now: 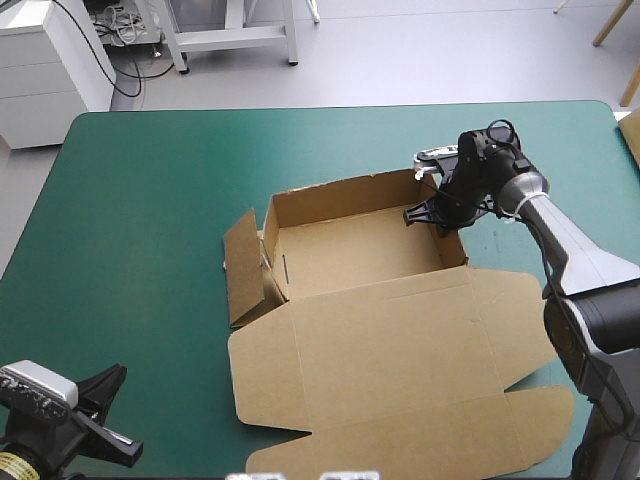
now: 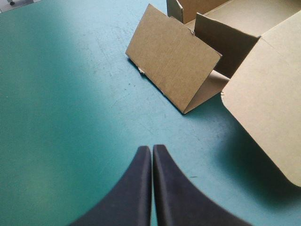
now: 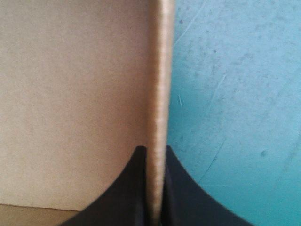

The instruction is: Fold the box

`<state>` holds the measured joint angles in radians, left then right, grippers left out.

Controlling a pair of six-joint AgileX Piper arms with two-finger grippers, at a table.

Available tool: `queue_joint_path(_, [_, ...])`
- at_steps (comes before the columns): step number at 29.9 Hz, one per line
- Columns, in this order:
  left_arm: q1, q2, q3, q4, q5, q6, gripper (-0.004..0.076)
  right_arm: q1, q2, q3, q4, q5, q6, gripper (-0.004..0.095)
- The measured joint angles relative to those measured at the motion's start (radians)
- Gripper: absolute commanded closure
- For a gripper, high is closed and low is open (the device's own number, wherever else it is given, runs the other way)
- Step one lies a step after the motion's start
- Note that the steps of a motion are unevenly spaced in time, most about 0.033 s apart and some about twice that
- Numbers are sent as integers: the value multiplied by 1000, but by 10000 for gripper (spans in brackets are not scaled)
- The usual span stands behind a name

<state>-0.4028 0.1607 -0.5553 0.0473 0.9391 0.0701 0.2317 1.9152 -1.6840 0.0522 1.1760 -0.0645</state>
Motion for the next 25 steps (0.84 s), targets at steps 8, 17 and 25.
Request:
queue_joint_path(8, [0, 0, 0, 0, -8, -14, 731, 0, -158, 0, -18, 8, 1, 929])
queue_joint_path(17, [0, 0, 0, -1, -8, -15, 550, 0, -437, 0, -111, 31, 32, 929])
queue_joint_path(25, [0, 0, 0, -8, -32, -20, 230, 0, -598, 0, -174, 49, 65, 929])
